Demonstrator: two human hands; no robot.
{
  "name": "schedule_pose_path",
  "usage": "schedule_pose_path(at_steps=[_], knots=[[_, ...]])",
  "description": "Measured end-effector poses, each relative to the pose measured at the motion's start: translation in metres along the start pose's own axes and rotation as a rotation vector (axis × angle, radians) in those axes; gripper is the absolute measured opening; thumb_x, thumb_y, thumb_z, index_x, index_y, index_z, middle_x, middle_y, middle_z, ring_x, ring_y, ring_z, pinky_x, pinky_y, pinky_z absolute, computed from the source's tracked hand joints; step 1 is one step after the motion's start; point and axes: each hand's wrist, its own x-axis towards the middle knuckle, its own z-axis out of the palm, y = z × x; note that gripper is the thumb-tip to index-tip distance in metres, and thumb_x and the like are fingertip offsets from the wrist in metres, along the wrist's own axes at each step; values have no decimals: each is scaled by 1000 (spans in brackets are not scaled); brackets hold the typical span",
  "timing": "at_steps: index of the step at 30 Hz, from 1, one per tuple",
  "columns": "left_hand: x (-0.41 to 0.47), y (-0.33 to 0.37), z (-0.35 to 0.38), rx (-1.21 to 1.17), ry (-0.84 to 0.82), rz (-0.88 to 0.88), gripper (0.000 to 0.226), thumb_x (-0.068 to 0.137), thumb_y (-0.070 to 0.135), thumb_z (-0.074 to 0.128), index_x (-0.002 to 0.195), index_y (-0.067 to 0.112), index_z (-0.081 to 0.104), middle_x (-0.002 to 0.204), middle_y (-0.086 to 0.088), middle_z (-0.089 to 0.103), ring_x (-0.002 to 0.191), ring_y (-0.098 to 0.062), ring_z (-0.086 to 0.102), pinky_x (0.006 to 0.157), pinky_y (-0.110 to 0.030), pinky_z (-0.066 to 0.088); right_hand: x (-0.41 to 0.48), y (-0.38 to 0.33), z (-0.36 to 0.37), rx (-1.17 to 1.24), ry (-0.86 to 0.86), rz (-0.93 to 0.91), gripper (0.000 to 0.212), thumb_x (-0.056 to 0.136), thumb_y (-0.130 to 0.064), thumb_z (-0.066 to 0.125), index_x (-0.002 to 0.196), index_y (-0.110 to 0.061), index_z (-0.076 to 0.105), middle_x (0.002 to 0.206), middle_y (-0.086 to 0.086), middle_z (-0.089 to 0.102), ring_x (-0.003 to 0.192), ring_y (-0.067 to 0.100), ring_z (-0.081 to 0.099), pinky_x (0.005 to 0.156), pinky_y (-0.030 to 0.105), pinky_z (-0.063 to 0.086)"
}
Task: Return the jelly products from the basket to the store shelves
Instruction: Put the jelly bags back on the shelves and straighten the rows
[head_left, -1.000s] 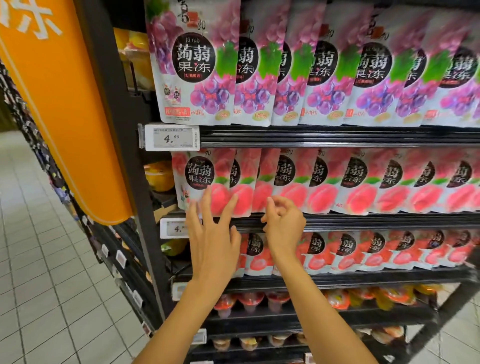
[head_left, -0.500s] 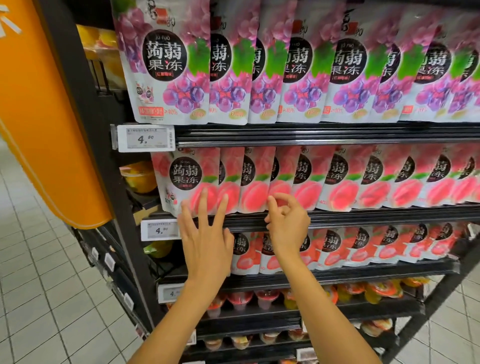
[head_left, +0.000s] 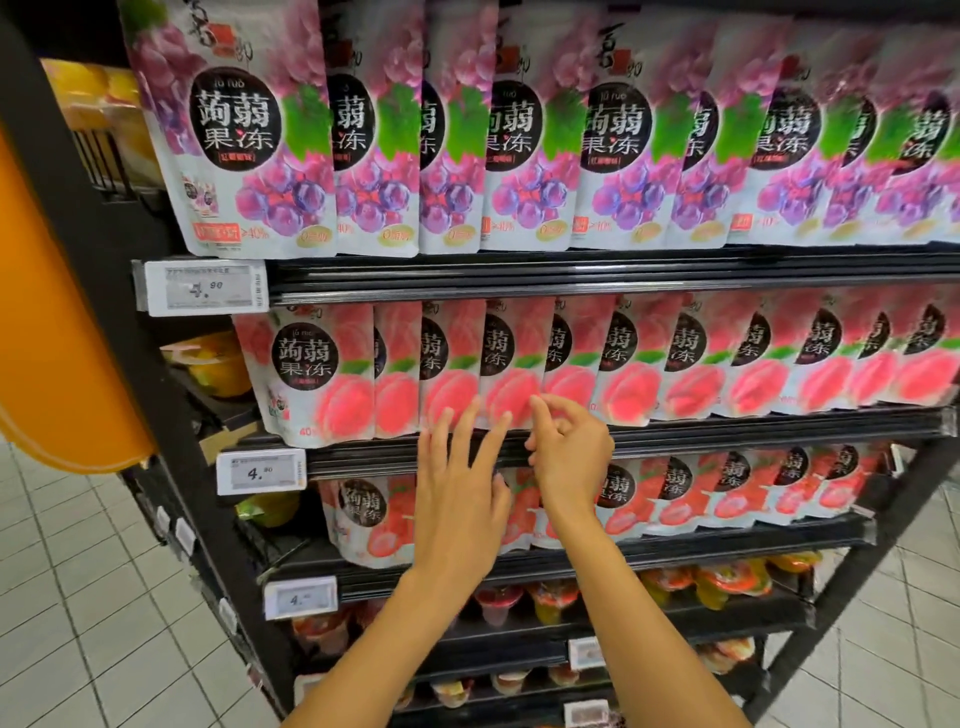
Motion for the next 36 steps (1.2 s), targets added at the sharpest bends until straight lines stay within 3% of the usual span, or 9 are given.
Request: schedule_pose_path(at_steps=[4, 9, 12, 14, 18, 22, 26, 30, 36], knots=[[4, 11, 11, -43, -40, 1, 67, 91, 14, 55, 152, 27, 29, 161, -3, 23, 151, -26, 13, 121, -49, 18, 8, 3, -14, 18, -78, -41, 8, 93, -41, 60, 92, -38, 67, 53, -7, 66, 50, 9, 63, 66, 41, 57], [7, 27, 22, -81, 6, -101, 67, 91, 12, 55, 152, 26, 30, 161, -4, 21, 150, -25, 12, 122, -48, 16, 26, 20, -42, 27, 59, -41, 23, 94, -44, 58, 113, -31, 63, 54, -8, 66, 52, 12, 65, 63, 39, 55], [8, 39, 28, -95, 38, -133, 74, 90, 13, 53, 155, 27, 20, 161, 0, 17, 150, -25, 13, 122, -47, 17, 37, 23, -47, 9, -29, -40, 21, 94, -38, 61, 105, -24, 70, 51, -11, 65, 46, 5, 62, 63, 29, 56], [9, 46, 29, -89, 37, -139, 75, 91, 14, 52, 155, 30, 17, 162, 1, 15, 150, -25, 11, 122, -47, 18, 42, 22, -49, -11, -59, -19, 16, 93, -34, 61, 98, -22, 71, 49, -9, 64, 47, 8, 63, 65, 35, 57], [9, 56, 31, -40, 53, -137, 71, 88, 13, 58, 151, 28, 30, 162, -3, 17, 148, -29, 12, 118, -49, 28, 49, 21, -58, -35, -68, 29, 15, 93, -29, 57, 95, -22, 70, 50, -4, 65, 57, 19, 67, 69, 42, 57], [16, 67, 36, 40, 76, -10, 72, 79, 10, 66, 146, 20, 40, 156, -11, 32, 144, -34, 26, 112, -53, 37, 47, 18, -66, -31, -14, 47, 13, 93, -34, 58, 96, -29, 69, 52, -4, 66, 56, 15, 67, 66, 42, 57], [21, 73, 41, -22, 61, 71, 74, 81, 8, 65, 149, 22, 38, 155, -8, 37, 147, -29, 27, 118, -51, 27, 49, 25, -82, 46, 180, 75, 18, 94, -36, 60, 110, -28, 62, 55, -5, 65, 65, 17, 68, 70, 45, 56], [27, 80, 44, -103, 32, 94, 69, 86, 6, 57, 150, 23, 37, 159, -1, 30, 150, -21, 17, 123, -45, 17, 58, 32, -96, -12, 92, 79, 14, 93, -38, 62, 100, -26, 62, 58, -3, 66, 59, 18, 67, 69, 42, 57], [41, 102, 51, -85, 73, 108, 69, 80, 6, 64, 146, 19, 44, 155, -3, 38, 146, -32, 27, 117, -52, 27, 70, 39, -104, -77, 25, 46, 10, 92, -39, 62, 95, -30, 66, 54, -4, 65, 53, 13, 66, 61, 35, 56]])
